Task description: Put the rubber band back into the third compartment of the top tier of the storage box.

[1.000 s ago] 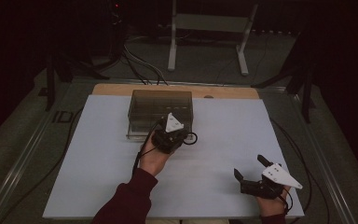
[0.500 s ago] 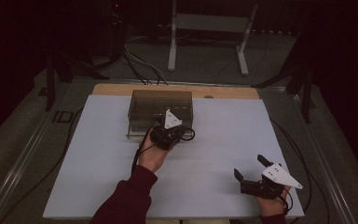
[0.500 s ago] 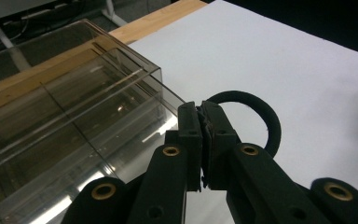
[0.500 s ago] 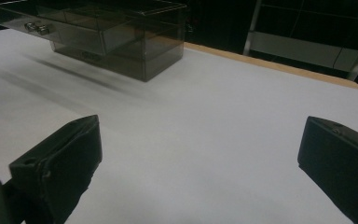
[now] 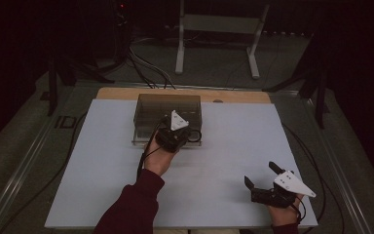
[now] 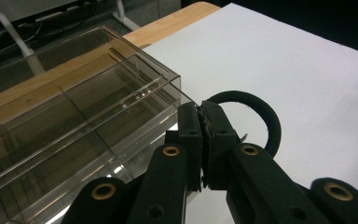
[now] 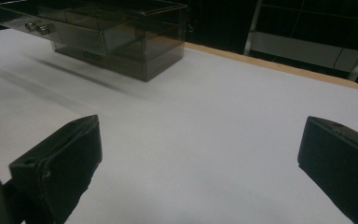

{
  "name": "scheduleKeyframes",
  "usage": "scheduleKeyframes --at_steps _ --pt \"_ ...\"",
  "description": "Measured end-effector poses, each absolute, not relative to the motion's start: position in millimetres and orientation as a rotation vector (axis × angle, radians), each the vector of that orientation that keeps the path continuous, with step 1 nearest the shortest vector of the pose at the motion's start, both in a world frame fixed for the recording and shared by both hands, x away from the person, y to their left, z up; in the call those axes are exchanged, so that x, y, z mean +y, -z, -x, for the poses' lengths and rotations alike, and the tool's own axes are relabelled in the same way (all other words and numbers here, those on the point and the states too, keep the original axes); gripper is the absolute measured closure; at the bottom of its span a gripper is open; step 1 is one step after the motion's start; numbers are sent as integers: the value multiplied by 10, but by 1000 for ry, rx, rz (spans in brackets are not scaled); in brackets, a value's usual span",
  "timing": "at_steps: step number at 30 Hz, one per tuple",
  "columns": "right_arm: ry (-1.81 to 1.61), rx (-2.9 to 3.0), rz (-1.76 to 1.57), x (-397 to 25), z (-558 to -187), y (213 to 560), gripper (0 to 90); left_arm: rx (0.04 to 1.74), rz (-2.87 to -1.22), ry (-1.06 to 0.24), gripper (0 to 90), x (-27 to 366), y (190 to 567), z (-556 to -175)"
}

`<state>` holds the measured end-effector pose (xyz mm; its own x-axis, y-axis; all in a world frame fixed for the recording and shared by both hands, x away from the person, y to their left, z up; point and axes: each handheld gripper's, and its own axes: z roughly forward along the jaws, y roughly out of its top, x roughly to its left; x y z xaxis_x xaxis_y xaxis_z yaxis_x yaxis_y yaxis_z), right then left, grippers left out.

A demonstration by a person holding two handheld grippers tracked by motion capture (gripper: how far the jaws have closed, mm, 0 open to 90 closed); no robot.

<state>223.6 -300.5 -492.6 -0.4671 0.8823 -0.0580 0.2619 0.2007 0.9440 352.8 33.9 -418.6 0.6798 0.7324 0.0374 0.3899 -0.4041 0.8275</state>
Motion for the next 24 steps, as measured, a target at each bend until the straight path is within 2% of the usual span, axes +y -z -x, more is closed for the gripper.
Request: scheduleKeyframes --at_steps 24 --pt "-1276 1855 -1065 -3007 -2237 4926 2 907 -2023 -541 886 381 4196 -3657"
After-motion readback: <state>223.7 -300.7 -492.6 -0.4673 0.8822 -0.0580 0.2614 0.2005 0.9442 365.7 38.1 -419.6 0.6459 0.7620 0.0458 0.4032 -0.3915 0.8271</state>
